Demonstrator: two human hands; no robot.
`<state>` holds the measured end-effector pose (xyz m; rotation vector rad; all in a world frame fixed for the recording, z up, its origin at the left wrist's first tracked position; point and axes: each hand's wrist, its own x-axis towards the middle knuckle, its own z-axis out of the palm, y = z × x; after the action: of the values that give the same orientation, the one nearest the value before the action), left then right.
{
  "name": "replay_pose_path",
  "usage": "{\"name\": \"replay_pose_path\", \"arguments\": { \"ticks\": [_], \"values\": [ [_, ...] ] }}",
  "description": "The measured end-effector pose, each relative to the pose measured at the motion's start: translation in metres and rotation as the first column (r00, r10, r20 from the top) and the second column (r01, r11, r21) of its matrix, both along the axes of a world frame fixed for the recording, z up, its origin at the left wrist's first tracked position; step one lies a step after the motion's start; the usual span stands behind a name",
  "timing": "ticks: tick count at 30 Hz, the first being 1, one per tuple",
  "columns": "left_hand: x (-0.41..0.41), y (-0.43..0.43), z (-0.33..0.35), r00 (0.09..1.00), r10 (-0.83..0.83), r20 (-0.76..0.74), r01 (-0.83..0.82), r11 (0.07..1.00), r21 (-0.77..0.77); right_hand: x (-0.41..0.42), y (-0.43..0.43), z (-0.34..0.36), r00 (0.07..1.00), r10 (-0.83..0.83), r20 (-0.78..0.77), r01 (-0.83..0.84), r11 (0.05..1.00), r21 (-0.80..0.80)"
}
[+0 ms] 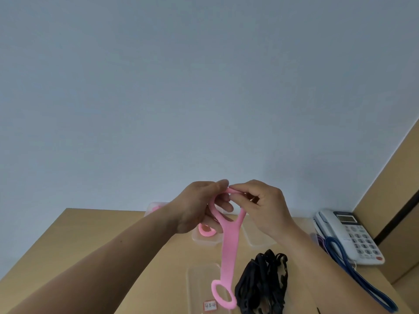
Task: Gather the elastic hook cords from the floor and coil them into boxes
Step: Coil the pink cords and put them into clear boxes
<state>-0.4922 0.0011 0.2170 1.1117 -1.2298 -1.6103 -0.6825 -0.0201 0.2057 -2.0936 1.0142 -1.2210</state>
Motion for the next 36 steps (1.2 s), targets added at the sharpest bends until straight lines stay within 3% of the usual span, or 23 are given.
{"name": "replay_pose_path", "arguments": {
  "ticks": [4, 13, 16, 23, 27, 31, 36],
  "values": [
    [0.004, 0.003, 0.003, 1.0, -0.008, 0.03, 0.011, 0.995, -0.1, -0.004, 0.001, 0.008, 0.961, 0.069, 0.269, -0.17, 0.912, 0.373],
    [0.01, 0.004, -0.004, 0.97, 0.081, 0.231, -0.033, 0.978, -0.206, -0.009, -0.004, 0.012, 0.977, 0.19, 0.097, -0.212, 0.823, 0.527],
    [0.009, 0.006, -0.006, 0.973, 0.091, 0.214, -0.055, 0.984, -0.169, -0.006, -0.004, 0.008, 0.981, 0.184, 0.055, -0.189, 0.881, 0.434],
    [0.009, 0.008, -0.001, 0.989, -0.016, 0.148, 0.004, 0.997, 0.077, 0.001, -0.005, -0.002, 0.993, 0.048, -0.112, -0.044, 0.998, 0.038],
    [0.007, 0.004, -0.001, 0.997, 0.017, 0.079, -0.025, 0.994, 0.102, 0.003, -0.005, -0.005, 0.978, 0.001, -0.207, -0.044, 0.978, -0.205],
    [0.005, 0.0, -0.003, 0.999, 0.024, -0.024, -0.021, 0.989, 0.15, 0.001, -0.006, -0.006, 0.965, -0.046, -0.259, -0.041, 0.947, -0.32],
    [0.003, -0.005, -0.006, 0.997, 0.081, 0.0, -0.081, 0.99, 0.118, -0.001, -0.008, -0.007, 0.951, -0.08, -0.297, -0.058, 0.902, -0.428]
  ]
}}
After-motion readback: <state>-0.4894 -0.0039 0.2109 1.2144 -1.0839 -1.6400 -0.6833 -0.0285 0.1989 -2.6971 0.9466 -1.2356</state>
